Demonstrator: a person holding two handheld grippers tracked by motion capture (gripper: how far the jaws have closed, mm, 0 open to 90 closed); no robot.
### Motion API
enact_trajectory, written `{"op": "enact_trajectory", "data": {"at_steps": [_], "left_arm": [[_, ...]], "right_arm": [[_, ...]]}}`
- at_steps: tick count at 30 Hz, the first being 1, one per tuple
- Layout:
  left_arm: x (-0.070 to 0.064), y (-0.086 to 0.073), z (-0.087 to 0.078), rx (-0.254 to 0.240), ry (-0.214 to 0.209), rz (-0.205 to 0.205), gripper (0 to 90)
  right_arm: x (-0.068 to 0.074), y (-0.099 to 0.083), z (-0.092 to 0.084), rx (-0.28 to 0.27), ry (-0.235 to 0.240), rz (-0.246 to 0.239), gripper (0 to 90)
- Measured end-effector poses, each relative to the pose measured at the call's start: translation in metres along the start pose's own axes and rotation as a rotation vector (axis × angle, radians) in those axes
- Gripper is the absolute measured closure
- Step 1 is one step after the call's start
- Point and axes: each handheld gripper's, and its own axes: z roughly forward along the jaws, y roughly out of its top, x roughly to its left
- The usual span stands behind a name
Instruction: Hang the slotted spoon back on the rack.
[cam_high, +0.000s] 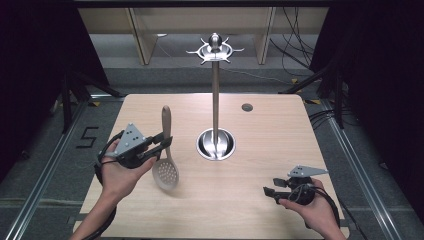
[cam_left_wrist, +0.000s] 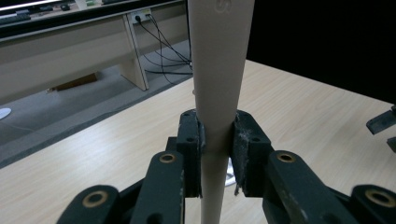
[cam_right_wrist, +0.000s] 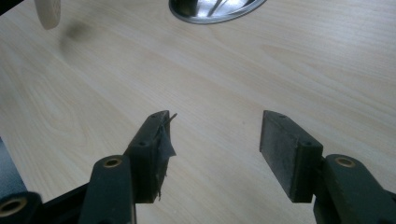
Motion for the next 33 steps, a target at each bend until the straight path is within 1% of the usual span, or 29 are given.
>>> {"op": "enact_trajectory", "data": {"at_steps": [1, 2, 3, 4, 5, 6, 7, 12, 20, 21, 22, 27, 31, 32, 33], "left_arm": [[0.000, 0.002, 0.001, -0.007, -0.002, -0.001, 74.0], [-0.002, 0.005, 0.001, -0.007, 0.003, -0.021, 74.0], [-0.002, 0.005, 0.001, -0.007, 0.003, -0.021, 74.0], [-0.001, 0.007, 0.003, -0.016, 0.001, -0.004, 74.0], [-0.002, 0.008, 0.003, -0.010, 0.005, -0.020, 74.0], [-0.002, 0.009, 0.003, -0.017, 0.006, -0.021, 73.9], [-0.002, 0.010, 0.004, -0.016, 0.008, -0.022, 74.0], [-0.005, 0.015, 0.009, -0.033, 0.017, -0.024, 73.9], [-0.012, 0.023, 0.018, -0.044, 0.042, -0.030, 73.9], [-0.012, 0.024, 0.020, -0.048, 0.041, -0.029, 73.9], [-0.013, 0.024, 0.021, -0.049, 0.043, -0.031, 73.9], [-0.013, 0.026, 0.024, -0.054, 0.052, -0.041, 73.9], [-0.014, 0.027, 0.027, -0.056, 0.063, -0.054, 73.9], [-0.014, 0.028, 0.028, -0.058, 0.065, -0.060, 73.9], [-0.012, 0.029, 0.029, -0.065, 0.067, -0.043, 73.9]], "right_arm": [[0.000, 0.000, 0.000, -0.002, 0.000, 0.000, 43.9], [-0.001, 0.000, -0.001, -0.004, -0.001, -0.005, 43.9], [-0.001, 0.000, -0.001, -0.004, -0.001, -0.005, 43.9], [0.001, 0.000, -0.001, 0.002, 0.009, 0.019, 43.9], [0.001, 0.000, -0.001, 0.002, 0.009, 0.019, 43.9], [0.001, 0.000, 0.000, 0.003, 0.012, 0.020, 43.9], [-0.001, 0.000, -0.001, -0.005, -0.004, -0.006, 43.9], [0.000, 0.000, -0.001, -0.003, -0.002, -0.005, 43.9], [-0.001, 0.000, -0.001, -0.004, -0.002, -0.006, 43.9], [-0.001, 0.000, -0.001, -0.004, -0.002, -0.006, 43.9], [0.001, 0.000, -0.001, 0.001, 0.007, 0.019, 43.9], [0.001, 0.000, -0.001, 0.004, 0.015, 0.020, 43.9], [0.001, 0.000, -0.001, 0.002, 0.006, 0.014, 43.8], [0.001, 0.000, -0.001, 0.003, 0.007, 0.018, 43.8], [0.001, 0.000, -0.001, 0.002, 0.007, 0.018, 43.8]]}}
